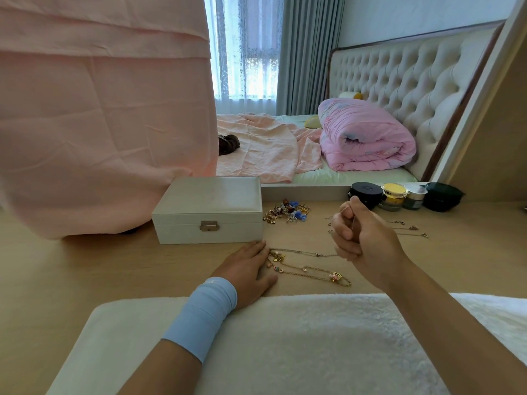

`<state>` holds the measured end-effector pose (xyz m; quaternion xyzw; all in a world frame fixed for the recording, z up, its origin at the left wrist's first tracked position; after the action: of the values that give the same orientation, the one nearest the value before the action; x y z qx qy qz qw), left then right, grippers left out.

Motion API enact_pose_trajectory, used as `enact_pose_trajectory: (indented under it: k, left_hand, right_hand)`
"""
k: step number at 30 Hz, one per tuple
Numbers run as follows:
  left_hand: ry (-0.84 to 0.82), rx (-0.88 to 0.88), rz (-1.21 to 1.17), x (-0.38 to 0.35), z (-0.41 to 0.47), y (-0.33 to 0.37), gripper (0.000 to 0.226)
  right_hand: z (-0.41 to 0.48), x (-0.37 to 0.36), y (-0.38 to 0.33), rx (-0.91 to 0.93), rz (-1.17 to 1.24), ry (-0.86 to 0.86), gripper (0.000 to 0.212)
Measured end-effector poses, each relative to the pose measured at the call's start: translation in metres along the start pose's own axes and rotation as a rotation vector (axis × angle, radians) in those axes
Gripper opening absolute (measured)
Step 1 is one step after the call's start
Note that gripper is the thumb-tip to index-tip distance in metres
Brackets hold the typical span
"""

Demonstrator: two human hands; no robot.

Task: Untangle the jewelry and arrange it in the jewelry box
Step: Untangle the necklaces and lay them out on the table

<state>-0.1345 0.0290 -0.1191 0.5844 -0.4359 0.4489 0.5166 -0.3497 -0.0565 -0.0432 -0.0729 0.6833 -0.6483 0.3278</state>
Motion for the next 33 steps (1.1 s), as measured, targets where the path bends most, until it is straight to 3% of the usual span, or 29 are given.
enact_pose_trajectory:
  k: [4, 7, 9, 11, 13, 20, 26, 33]
  left_hand:
    - [0.033, 0.000, -0.006, 0.002, -0.002, -0.001, 0.072]
    - [0.292, -0.090, -0.099, 0.010, -0.008, 0.013, 0.062]
    - [0.386, -0.175, -0.465, 0.020, -0.011, 0.041, 0.053]
    - [0.266, -0.308, -0.923, 0.032, -0.010, 0.075, 0.040]
    - [0.146, -0.353, -1.157, 0.042, -0.005, 0.094, 0.019]
    - [-0.015, -0.102, -0.965, 0.046, 0.012, 0.068, 0.017]
    - [0.052, 0.055, -0.778, 0.040, 0.020, 0.032, 0.012]
    - [0.208, 0.035, -0.744, 0.042, 0.018, 0.027, 0.011]
  right_hand:
    - [-0.008, -0.005, -0.012, 0.037, -0.124, -0.042, 0.034]
    - [-0.013, -0.009, -0.016, 0.053, -0.258, -0.106, 0.033]
    - [-0.015, -0.012, -0.017, 0.053, -0.338, -0.183, 0.033]
    - [-0.016, -0.015, -0.020, 0.060, -0.399, -0.246, 0.034]
    - [-0.017, -0.017, -0.024, 0.085, -0.427, -0.248, 0.034]
    - [-0.014, 0.024, -0.039, 0.085, -0.500, 0.004, 0.014]
    - [-0.009, 0.067, -0.040, 0.072, -0.619, 0.204, 0.013]
    - [-0.004, 0.091, -0.028, 0.019, -0.809, 0.269, 0.007]
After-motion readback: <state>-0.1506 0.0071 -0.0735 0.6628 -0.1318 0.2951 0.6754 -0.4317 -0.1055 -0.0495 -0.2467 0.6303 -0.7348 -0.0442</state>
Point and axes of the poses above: each hand's wrist, its own z-axis towards the middle knuckle, its own x-axis out of the back of the hand, y = z × x, the point moved 1 cm from there along z, towards the middle knuckle, and after that the axes turned 1 degree about y, right-handed, at the moved point
